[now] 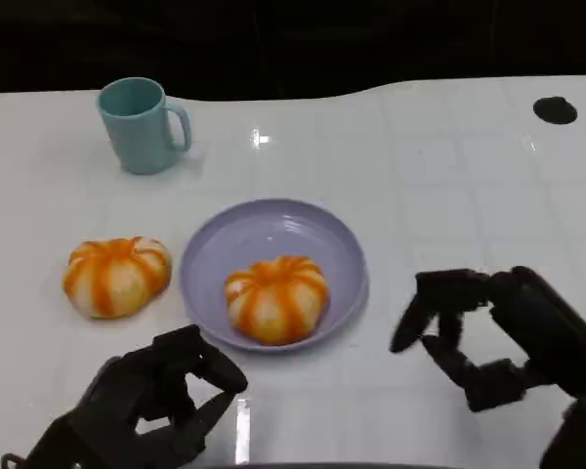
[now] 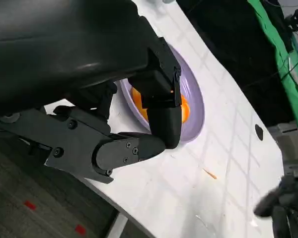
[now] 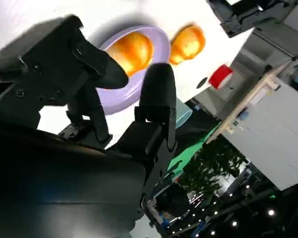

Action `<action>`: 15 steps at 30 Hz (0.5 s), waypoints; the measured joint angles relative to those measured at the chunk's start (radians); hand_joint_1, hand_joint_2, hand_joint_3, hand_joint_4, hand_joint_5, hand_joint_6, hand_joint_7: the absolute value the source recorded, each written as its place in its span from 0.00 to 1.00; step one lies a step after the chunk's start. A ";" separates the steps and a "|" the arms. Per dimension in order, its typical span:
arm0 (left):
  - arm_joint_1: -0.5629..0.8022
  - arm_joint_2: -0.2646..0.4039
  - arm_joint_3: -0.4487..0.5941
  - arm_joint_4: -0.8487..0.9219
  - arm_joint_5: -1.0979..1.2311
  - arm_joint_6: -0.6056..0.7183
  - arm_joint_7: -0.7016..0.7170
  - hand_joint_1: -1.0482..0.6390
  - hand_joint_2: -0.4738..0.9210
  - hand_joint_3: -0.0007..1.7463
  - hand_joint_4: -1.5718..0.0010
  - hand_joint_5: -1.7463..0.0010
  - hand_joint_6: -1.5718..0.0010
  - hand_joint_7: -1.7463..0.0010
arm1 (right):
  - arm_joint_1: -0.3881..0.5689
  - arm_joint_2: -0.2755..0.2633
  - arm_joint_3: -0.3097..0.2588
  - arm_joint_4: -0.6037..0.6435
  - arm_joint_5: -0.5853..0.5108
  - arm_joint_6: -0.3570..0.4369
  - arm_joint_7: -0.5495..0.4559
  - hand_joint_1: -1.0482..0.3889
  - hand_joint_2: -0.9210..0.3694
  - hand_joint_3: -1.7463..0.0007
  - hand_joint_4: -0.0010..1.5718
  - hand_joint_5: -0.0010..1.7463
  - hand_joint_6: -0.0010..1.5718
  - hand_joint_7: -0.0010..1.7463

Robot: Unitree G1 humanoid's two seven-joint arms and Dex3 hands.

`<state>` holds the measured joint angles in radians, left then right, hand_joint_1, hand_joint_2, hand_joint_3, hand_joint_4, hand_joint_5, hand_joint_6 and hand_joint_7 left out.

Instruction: Grasp the bread from the table and place it into the plate.

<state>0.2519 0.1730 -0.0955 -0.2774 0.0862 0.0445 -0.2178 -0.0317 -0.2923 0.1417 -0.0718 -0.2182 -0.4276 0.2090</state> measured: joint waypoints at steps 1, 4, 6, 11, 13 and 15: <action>-0.001 0.000 0.001 0.001 -0.006 0.000 0.000 0.44 0.93 0.37 0.53 0.00 0.60 0.26 | 0.015 -0.007 -0.006 -0.018 -0.014 0.006 0.000 0.79 0.59 0.09 0.62 1.00 0.58 0.80; -0.005 0.000 0.003 0.006 -0.010 0.000 -0.001 0.43 0.93 0.36 0.53 0.00 0.60 0.26 | 0.057 -0.019 -0.021 -0.070 -0.051 0.041 -0.001 0.80 0.59 0.09 0.62 1.00 0.58 0.82; -0.009 0.001 0.002 0.009 -0.012 0.000 -0.001 0.43 0.93 0.36 0.53 0.00 0.60 0.26 | 0.086 -0.019 -0.027 -0.102 -0.078 0.064 -0.006 0.80 0.61 0.07 0.62 1.00 0.56 0.83; -0.010 0.005 0.003 0.014 -0.014 0.000 -0.001 0.43 0.94 0.36 0.54 0.00 0.60 0.26 | 0.136 -0.018 -0.028 -0.136 -0.135 0.083 -0.029 0.79 0.62 0.07 0.61 1.00 0.55 0.84; -0.009 0.006 0.004 0.015 -0.016 0.000 -0.001 0.43 0.94 0.36 0.54 0.00 0.60 0.26 | 0.142 -0.015 -0.028 -0.132 -0.150 0.083 -0.051 0.79 0.61 0.07 0.61 1.00 0.54 0.84; -0.009 0.008 0.006 0.015 -0.019 0.000 -0.001 0.43 0.94 0.35 0.54 0.00 0.60 0.27 | 0.146 -0.012 -0.028 -0.120 -0.164 0.082 -0.075 0.80 0.61 0.08 0.61 1.00 0.54 0.84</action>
<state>0.2433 0.1807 -0.0893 -0.2624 0.0674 0.0443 -0.2186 0.1142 -0.3042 0.1136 -0.1922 -0.3821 -0.3452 0.1342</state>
